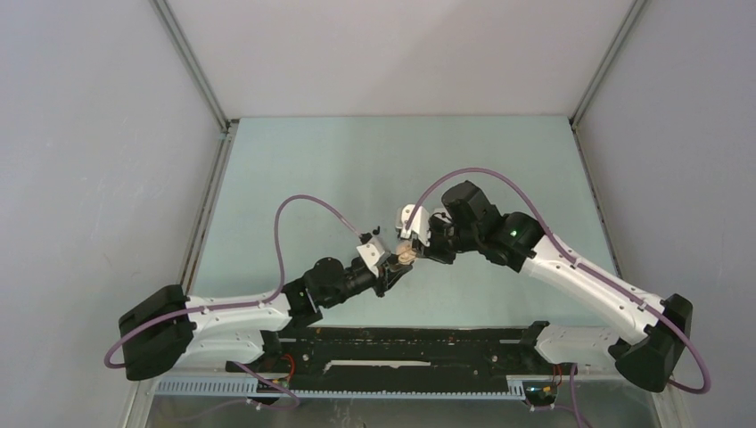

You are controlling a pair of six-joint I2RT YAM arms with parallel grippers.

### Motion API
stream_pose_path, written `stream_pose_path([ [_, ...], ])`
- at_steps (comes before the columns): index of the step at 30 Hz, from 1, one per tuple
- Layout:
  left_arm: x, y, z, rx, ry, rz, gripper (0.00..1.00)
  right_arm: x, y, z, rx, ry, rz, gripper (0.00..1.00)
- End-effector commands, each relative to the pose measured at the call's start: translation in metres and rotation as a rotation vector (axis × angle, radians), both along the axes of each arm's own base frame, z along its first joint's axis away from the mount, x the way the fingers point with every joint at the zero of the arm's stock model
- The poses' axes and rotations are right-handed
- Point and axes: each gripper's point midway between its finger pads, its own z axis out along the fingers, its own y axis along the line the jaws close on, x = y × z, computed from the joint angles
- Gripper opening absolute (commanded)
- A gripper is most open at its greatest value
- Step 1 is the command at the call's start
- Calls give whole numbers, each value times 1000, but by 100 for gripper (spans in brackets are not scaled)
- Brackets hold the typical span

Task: Insert the wireless bluetooth earbuds into the charging case
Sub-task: Pick up the right earbud from the right side groove of the charging case.

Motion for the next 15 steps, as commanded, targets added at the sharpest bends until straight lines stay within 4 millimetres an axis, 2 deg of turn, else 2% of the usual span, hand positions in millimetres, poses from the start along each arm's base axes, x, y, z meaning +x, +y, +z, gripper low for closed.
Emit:
stream_pose_path([
  [1, 0, -5, 19, -49, -65, -3, 0, 6, 11, 5, 8, -3, -26, 12],
  [5, 1, -3, 16, -44, -68, 6, 0, 14, 12, 21, 23, 12, -80, 28],
  [8, 1, -2, 13, -35, -73, 9, 0, 16, 3, 50, 73, 58, -107, 40],
  [11, 0, 0, 10, -31, -74, 7, 0, 10, -8, 75, 152, 130, -93, 54],
  [15, -3, 1, 8, -33, -84, -7, 0, -1, -20, 79, 151, 127, -57, 63],
])
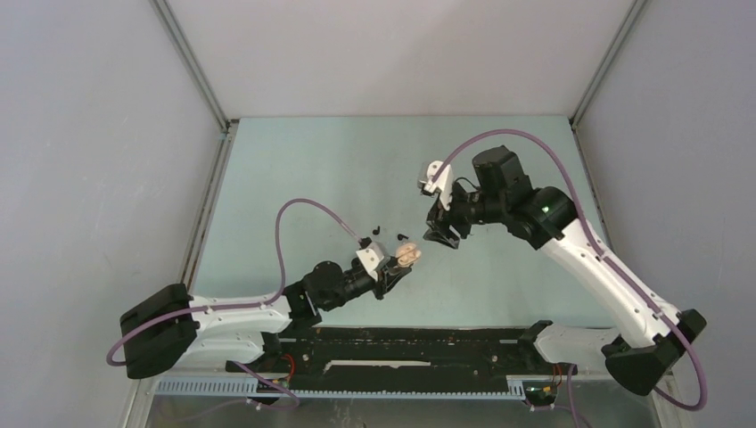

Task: Insert the wireless bluetooth earbuds into the charging case
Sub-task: Pick up the right earbud from the right side groove of the charging case, then adjust the right earbud in the right side groove of the charging case.

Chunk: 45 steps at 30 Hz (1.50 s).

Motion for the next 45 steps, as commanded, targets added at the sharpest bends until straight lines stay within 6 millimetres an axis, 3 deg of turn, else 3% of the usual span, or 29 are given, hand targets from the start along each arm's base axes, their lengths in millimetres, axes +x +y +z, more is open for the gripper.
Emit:
stream_pose_path([
  [1, -5, 0, 12, -39, -57, -26, 0, -29, -11, 14, 33, 30, 89, 64],
  [13, -44, -8, 10, -49, -92, -250, 0, -51, -16, -44, -67, 53, 258, 81],
  [36, -59, -16, 5, -18, -131, -339, 0, -48, 7, -78, -131, 153, 278, 79],
  [41, -59, -16, 3, -12, -127, -337, 0, -52, 9, -79, -131, 166, 292, 81],
  [45, -58, -16, -1, -4, -122, -331, 0, -62, 13, -66, -68, 209, 324, 84],
])
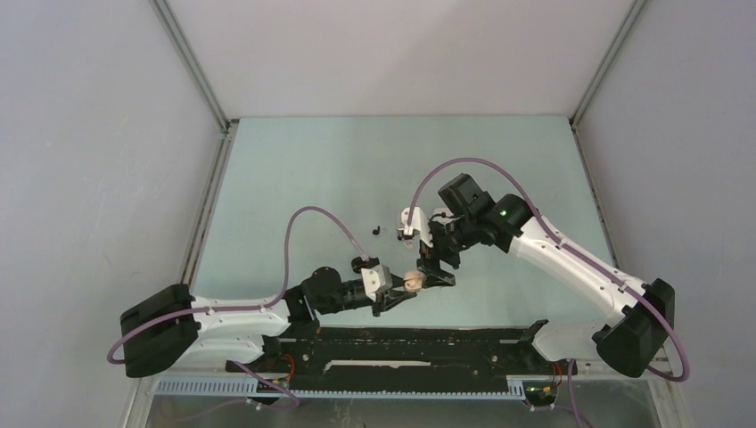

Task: Insert the wireless bluetooth earbuds into the charging case
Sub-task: Adjust the right earbud in the right side groove of the charging case, then pick up the left earbud from the center of the board.

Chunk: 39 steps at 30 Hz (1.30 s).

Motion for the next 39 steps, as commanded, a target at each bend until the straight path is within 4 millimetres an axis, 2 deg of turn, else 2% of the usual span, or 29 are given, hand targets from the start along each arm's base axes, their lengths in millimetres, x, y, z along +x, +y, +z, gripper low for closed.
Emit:
stream_pose_path([
  [1, -4, -5, 14, -45, -46, -28, 0, -10, 11, 23, 113, 65, 38, 85],
  [4, -4, -4, 13, -53, -42, -22, 0, -10, 11, 48, 206, 132, 27, 93],
  [6, -3, -4, 15, -63, -41, -16, 0, -5, 9, 60, 247, 145, 11, 94],
  [9, 3, -1, 18, -73, -33, 25, 0, 12, 3, 54, 215, 102, -52, 91],
  [15, 23, 21, 16, -72, -11, 188, 0, 73, -13, 16, 81, -12, -282, 66],
  [18, 37, 42, 12, -86, 25, 319, 0, 84, -14, -1, 51, -54, -266, 55],
  [21, 46, 65, 8, -112, 38, 421, 0, 93, -5, -17, 47, -65, -234, 48],
  [25, 48, 84, 5, -134, 48, 481, 0, 101, 8, -46, -8, -138, -103, 44],
  [29, 48, 99, 12, -183, 59, 518, 0, 104, 18, -82, -107, -241, 72, 44],
  [33, 49, 112, 14, -218, 72, 562, 0, 112, 24, -116, -186, -305, 177, 45],
  [39, 52, 124, 5, -210, 83, 608, 0, 121, 28, -139, -247, -374, 252, 50],
])
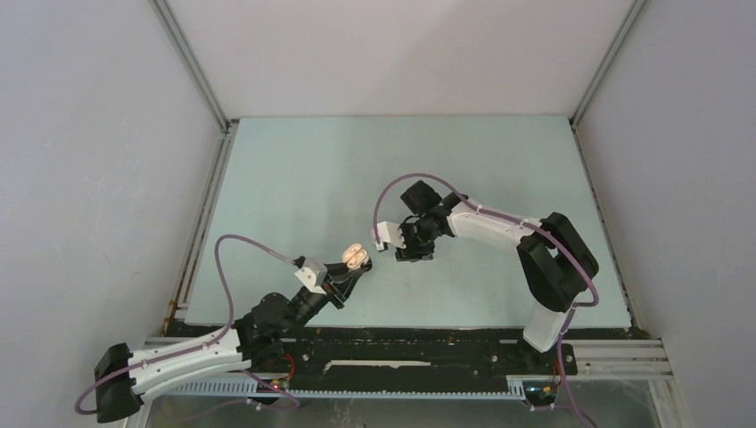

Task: Insert the wireless bluetooth earbuds into the charging case
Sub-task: Pick up the left earbud from the center of the board.

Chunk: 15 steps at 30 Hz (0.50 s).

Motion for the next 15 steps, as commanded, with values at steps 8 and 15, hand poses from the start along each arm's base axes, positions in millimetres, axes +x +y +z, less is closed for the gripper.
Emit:
stream_pose_path([
  [8, 4, 8, -10, 22, 25, 46, 0, 28, 9, -21, -73, -179, 128, 51],
  [15, 3, 6, -12, 36, 27, 37, 0, 37, 2, -40, -128, -197, 135, 50],
])
